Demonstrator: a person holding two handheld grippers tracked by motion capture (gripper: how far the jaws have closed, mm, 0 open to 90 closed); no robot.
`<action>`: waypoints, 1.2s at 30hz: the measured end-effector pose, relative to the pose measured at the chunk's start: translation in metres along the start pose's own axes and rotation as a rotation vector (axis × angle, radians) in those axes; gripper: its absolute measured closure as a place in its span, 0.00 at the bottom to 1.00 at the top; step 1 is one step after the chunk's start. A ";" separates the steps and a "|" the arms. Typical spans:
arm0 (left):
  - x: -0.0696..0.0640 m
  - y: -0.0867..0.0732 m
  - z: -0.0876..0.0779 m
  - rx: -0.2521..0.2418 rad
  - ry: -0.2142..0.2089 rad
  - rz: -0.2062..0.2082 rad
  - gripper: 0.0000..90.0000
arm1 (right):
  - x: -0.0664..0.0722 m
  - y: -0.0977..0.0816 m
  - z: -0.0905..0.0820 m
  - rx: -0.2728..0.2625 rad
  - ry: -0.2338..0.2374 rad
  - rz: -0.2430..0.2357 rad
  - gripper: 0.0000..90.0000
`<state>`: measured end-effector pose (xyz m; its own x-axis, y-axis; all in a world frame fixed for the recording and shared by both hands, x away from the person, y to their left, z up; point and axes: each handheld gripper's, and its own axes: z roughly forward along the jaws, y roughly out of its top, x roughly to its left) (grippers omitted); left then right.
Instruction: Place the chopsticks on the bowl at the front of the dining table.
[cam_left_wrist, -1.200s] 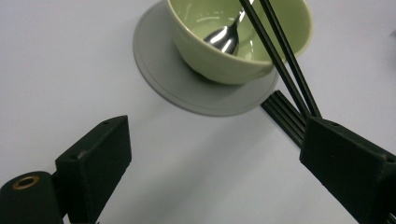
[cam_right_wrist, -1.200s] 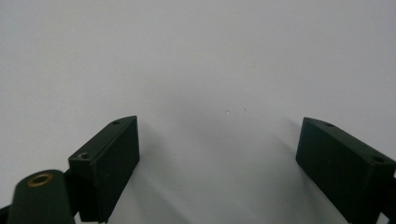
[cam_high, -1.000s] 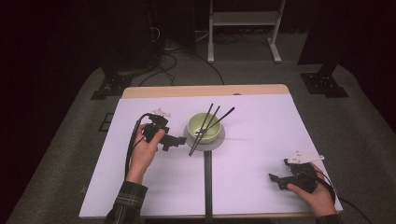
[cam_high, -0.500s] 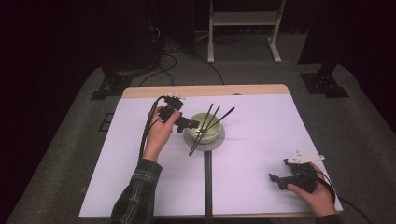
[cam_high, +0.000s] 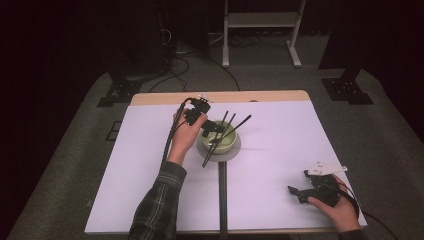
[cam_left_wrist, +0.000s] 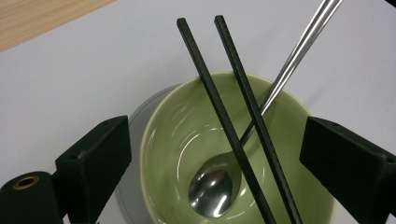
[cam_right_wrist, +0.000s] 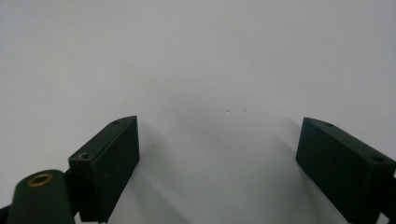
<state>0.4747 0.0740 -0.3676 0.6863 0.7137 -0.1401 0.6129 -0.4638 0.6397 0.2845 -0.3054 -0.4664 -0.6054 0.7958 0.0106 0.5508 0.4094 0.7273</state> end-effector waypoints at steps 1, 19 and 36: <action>0.000 0.001 0.002 0.006 0.006 0.006 0.09 | 0.000 0.000 0.000 0.000 0.000 0.000 0.13; -0.008 0.008 0.017 0.044 0.073 0.035 0.09 | 0.000 0.000 0.000 0.000 0.000 0.000 0.13; -0.005 0.008 0.020 0.064 0.115 0.049 0.09 | 0.000 0.000 0.000 -0.001 0.001 0.001 0.13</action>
<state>0.4840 0.0562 -0.3766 0.6686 0.7433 -0.0202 0.6062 -0.5291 0.5939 0.2846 -0.3055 -0.4664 -0.6053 0.7959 0.0116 0.5507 0.4082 0.7281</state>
